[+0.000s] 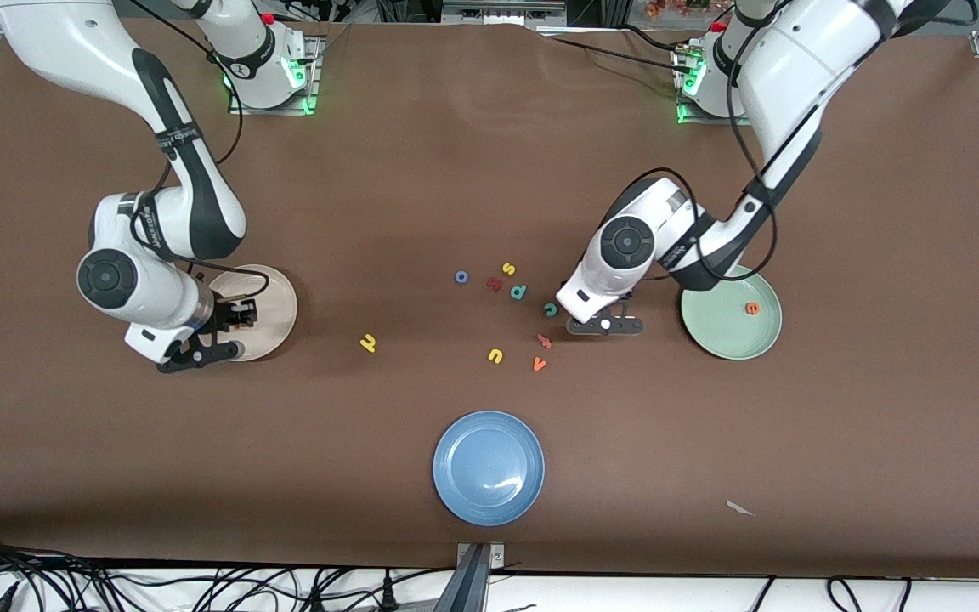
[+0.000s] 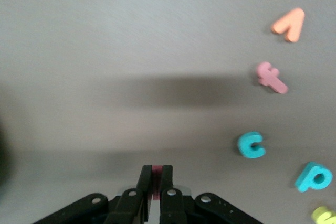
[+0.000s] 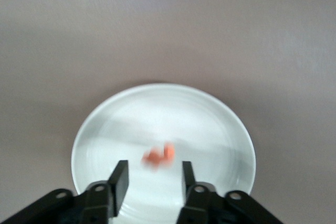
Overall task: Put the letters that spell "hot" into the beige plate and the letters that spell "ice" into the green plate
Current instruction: 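Place the i on the green plate while the right gripper releases the t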
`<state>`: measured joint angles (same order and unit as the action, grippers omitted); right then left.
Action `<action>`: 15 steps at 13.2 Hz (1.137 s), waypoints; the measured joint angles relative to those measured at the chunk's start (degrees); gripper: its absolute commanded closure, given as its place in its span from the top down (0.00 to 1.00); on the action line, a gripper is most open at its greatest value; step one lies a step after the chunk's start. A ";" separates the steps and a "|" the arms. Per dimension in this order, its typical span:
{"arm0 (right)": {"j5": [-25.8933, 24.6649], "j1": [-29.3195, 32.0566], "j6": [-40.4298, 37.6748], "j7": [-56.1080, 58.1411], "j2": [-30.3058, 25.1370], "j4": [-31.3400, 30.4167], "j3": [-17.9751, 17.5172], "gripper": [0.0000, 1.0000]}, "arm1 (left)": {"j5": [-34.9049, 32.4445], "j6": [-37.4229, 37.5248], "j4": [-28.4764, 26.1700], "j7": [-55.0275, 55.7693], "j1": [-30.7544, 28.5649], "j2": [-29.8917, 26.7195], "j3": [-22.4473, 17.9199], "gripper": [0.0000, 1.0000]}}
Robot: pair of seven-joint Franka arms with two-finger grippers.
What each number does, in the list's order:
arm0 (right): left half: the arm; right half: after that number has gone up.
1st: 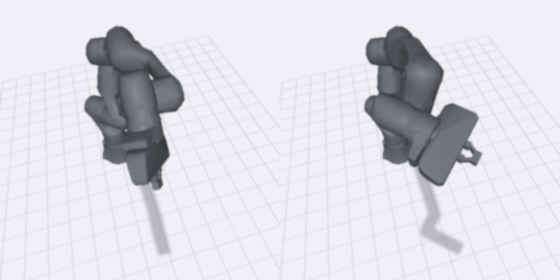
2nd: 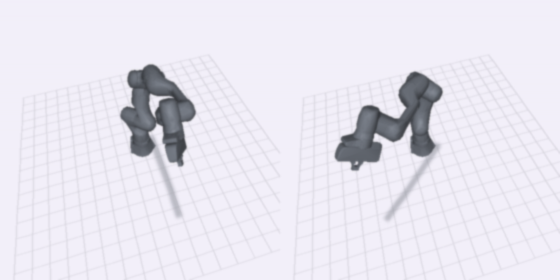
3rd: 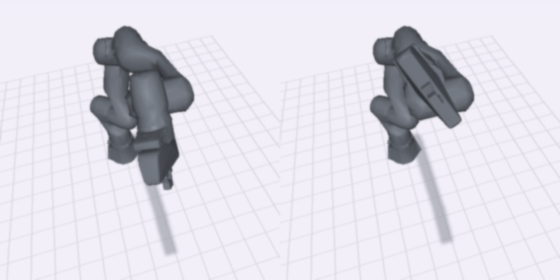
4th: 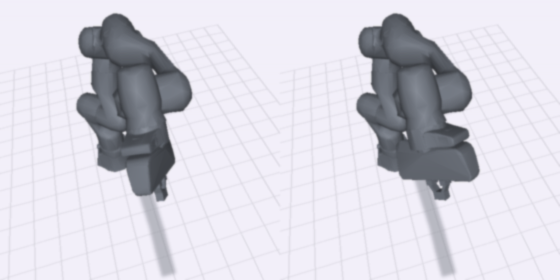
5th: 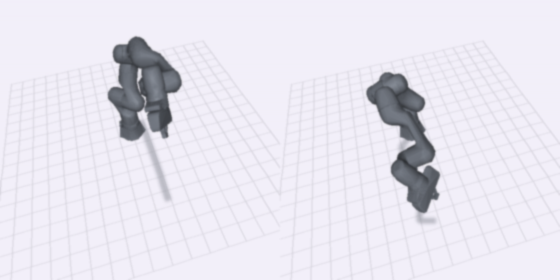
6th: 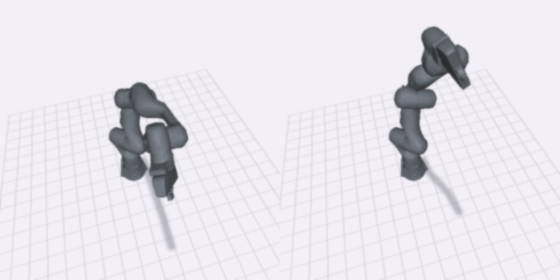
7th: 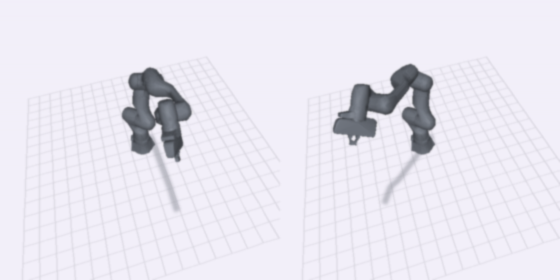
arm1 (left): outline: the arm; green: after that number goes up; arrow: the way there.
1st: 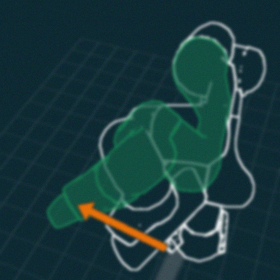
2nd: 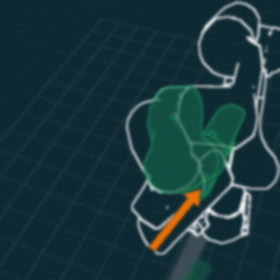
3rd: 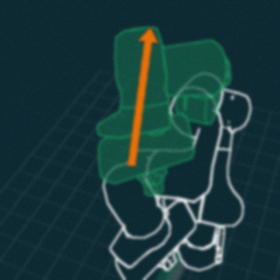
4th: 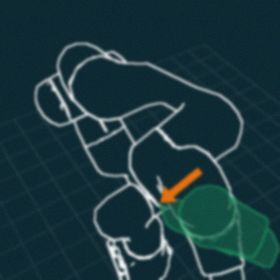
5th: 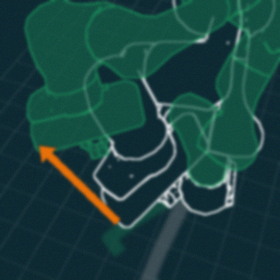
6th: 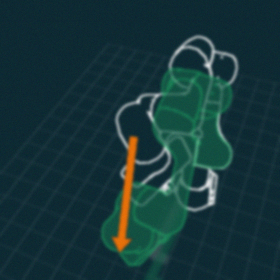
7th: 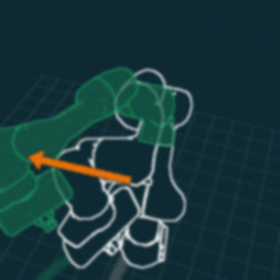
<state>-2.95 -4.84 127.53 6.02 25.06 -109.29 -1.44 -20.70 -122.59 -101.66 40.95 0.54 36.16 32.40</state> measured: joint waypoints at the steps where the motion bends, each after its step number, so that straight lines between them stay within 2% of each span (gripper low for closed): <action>1: 0.00 0.28 0.09 0.02 -0.94 -0.73 0.03 1.00 | 0.71 2.62 0.76 -2.84 -1.60 -1.64 0.18 0.00; 4: 0.29 0.37 -0.16 0.05 -2.49 -0.89 0.01 1.00 | 3.51 10.13 2.99 -15.88 -8.99 -4.01 0.34 0.00; 6: 2.86 0.29 -1.12 0.05 -2.81 -0.67 -0.75 1.00 | 3.76 14.03 3.77 -25.24 -14.86 -4.02 0.28 0.00; 9: 4.23 -1.18 -1.50 -3.33 -2.80 0.39 -3.75 1.00 | 3.83 15.61 3.59 -35.46 -21.43 -2.60 0.07 0.00; 12: 4.24 -5.49 -1.47 -11.27 -1.43 2.41 -4.28 1.00 | 3.73 15.17 3.48 -37.15 -22.94 1.63 -0.13 0.03; 13: 4.24 -6.62 -1.30 -13.10 -0.30 3.52 -4.31 1.00 | 3.60 14.71 3.34 -37.15 -22.89 2.97 -0.18 0.07; 14: 4.24 -7.64 -0.52 -14.38 1.22 4.67 -4.31 1.00 | 3.47 14.23 3.24 -37.15 -22.86 4.19 -0.20 0.19; 15: 4.24 -8.67 1.03 -15.66 3.08 5.68 -4.32 1.00 | 3.41 13.83 3.22 -37.15 -22.86 5.14 -0.23 0.53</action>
<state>1.28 -13.52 128.56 -9.64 28.13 -103.62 -5.76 -17.29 -108.76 -98.44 3.80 -22.32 41.30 32.17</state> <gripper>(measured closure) 0.000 0.899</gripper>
